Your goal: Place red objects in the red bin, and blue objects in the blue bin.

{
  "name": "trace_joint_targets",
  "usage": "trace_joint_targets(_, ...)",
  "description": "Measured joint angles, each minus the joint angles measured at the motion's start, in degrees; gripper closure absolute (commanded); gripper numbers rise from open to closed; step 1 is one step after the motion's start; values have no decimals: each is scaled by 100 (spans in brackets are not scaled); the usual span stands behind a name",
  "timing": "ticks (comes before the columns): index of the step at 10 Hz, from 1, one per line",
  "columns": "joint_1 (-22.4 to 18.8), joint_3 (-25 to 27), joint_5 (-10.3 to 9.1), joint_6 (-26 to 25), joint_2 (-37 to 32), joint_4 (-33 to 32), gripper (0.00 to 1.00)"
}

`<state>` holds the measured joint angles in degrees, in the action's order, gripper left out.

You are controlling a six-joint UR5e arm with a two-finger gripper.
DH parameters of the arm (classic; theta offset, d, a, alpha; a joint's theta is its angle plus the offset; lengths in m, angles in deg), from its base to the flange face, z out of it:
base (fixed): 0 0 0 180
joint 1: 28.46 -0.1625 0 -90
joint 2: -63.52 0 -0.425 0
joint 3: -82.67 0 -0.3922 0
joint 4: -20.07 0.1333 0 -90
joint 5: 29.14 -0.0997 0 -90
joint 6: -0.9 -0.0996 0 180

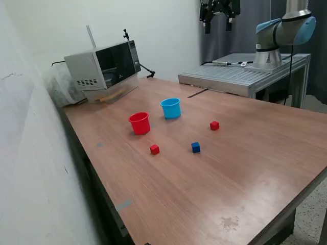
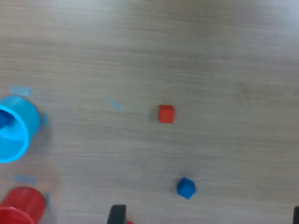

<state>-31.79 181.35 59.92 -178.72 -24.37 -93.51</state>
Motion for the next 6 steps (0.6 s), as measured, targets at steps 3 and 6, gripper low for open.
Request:
trace_joint_targets(3,-426,-673,-10,-553,696,-160,0)
trace_joint_targets(6,-651,-1555,5,-1651,2025,-630,0)
